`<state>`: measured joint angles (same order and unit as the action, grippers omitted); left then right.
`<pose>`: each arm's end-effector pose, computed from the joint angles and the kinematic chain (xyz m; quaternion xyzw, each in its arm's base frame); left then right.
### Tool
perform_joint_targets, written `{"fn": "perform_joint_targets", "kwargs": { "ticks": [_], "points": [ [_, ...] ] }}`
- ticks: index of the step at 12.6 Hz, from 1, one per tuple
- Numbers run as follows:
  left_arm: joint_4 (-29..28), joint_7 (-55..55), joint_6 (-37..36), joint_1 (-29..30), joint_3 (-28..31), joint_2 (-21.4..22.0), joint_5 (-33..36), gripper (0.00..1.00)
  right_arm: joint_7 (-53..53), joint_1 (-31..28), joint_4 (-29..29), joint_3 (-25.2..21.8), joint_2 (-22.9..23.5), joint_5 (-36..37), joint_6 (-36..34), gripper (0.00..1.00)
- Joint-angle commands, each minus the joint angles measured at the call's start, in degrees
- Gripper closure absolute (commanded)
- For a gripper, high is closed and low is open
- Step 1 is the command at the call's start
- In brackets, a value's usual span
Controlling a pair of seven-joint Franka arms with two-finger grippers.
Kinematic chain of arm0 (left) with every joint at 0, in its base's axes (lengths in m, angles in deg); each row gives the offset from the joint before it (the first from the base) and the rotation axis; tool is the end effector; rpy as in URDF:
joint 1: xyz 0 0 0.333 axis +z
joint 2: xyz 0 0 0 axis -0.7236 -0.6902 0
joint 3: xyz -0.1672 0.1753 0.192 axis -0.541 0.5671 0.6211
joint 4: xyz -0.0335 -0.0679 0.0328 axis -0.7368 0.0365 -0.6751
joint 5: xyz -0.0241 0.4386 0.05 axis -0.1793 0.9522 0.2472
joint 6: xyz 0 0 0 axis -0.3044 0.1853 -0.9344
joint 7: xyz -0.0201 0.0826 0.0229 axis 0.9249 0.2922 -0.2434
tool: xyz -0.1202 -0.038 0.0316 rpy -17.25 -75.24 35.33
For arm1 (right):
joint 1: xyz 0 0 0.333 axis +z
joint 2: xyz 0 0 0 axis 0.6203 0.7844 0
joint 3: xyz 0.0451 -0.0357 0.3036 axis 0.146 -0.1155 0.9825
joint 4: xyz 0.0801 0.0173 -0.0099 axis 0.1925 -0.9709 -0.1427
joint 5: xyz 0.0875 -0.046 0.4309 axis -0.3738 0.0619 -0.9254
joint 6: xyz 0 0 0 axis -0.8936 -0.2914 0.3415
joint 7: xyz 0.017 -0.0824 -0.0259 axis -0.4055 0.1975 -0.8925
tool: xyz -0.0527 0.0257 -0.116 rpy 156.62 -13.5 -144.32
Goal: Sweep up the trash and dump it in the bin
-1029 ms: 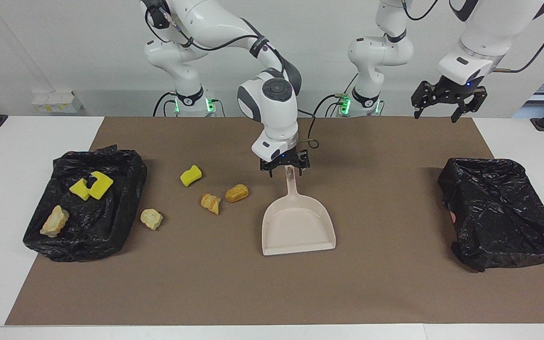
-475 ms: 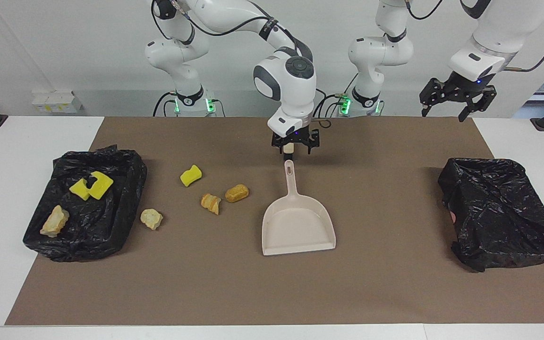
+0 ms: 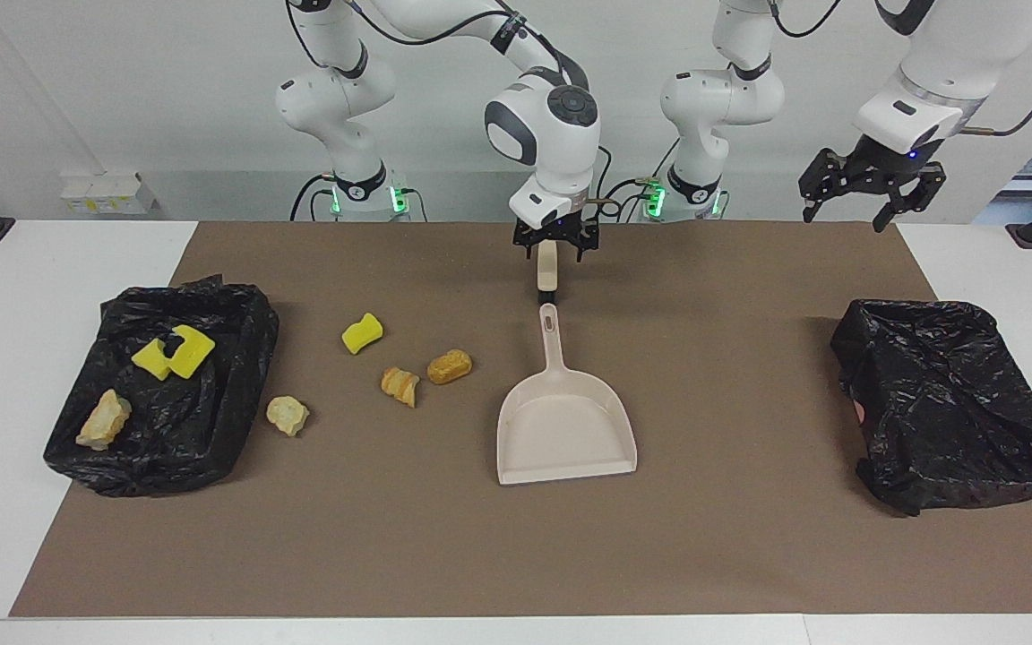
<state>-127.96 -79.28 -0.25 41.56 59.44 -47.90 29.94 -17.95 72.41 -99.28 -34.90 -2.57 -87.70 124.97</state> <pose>0.5773 -0.0501 0.6262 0.9924 -0.1233 0.0025 0.0046 0.4032 0.4672 0.3388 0.9978 -0.0475 -0.0450 0.0114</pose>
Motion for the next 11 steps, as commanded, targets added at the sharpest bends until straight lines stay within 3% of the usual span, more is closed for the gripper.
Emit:
{"fn": "perform_joint_targets", "kwargs": {
  "ticks": [1, 4, 8, 11],
  "points": [
    [0.11, -0.27, 1.91, -0.4, -0.05, -0.1, 0.18, 0.0, 2.69, 0.65, -4.03, -0.12, -3.49, -1.46, 0.65, 0.0],
    [-0.24, -0.27, 2.79, -0.75, -0.49, -0.54, 0.1, 0.0, 3.05, 2.14, -5.62, -0.12, -3.59, -2.87, 1.0, 0.0],
    [-0.07, -0.18, 7.36, -5.22, -1.28, -4.67, 2.55, 0.0, 5.94, 4.51, -7.55, -0.03, -4.2, -3.57, 1.0, 0.0],
    [-0.16, 3.14, 12.09, -8.56, -1.37, -7.65, 2.47, 0.0, 6.56, 8.02, -12.81, -0.03, -4.55, -6.03, 6.08, 0.0]
  ]
}}
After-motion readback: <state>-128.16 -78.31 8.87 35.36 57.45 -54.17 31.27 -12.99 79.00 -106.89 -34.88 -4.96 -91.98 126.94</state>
